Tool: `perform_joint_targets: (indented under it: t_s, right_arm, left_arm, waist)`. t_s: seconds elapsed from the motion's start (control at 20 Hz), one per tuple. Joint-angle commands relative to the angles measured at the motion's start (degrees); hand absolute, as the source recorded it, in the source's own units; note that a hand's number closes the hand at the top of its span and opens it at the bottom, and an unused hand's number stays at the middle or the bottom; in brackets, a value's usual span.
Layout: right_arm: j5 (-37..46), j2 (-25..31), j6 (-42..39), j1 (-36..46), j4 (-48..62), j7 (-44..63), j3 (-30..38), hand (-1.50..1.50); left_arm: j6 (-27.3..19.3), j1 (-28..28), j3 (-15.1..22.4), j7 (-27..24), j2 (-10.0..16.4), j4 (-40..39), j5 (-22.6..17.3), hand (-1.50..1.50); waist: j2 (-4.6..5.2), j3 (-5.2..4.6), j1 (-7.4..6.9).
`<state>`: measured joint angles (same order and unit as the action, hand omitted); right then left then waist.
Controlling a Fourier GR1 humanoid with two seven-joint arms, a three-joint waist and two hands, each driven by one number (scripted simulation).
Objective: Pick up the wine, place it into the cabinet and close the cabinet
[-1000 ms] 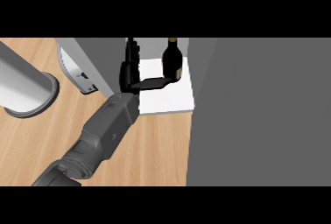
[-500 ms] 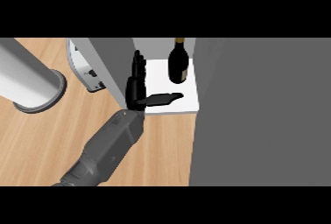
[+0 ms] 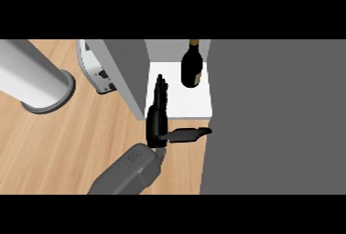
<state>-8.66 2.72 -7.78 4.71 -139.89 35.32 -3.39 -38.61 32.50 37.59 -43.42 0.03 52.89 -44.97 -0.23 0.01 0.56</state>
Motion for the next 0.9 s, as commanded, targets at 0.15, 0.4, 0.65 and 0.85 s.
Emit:
perform_joint_targets:
  t_s: [0.15, 0.4, 0.65, 0.85]
  right_arm:
    - [-1.6, 0.6, 0.0, -3.8, -6.2, 0.5, 1.3, -1.50]
    - [-2.5, 0.9, 1.2, -1.8, -7.2, 3.2, 1.6, -1.50]
    - [-0.4, 0.6, 1.7, 1.4, -4.3, 3.1, -0.5, -1.50]
    - [-7.3, 2.4, -2.3, -4.6, -5.2, 0.0, 5.1, -1.50]
  left_arm:
    - [-6.1, -13.2, 7.5, -0.1, 0.0, 16.5, 5.1, -1.50]
    - [-12.0, -19.0, 9.9, 6.0, 4.1, 31.5, 9.4, -1.50]
    - [-12.3, -22.3, 8.5, 7.0, 5.1, 32.7, 13.9, -1.50]
    - [-17.2, -28.0, 13.1, 10.3, 8.4, 46.8, 16.6, -1.50]
  waist:
    - [-0.05, 0.01, -0.56]
    - [-0.19, 0.02, -0.94]
    - [0.13, -0.02, -0.69]
    - [0.00, 0.05, -0.67]
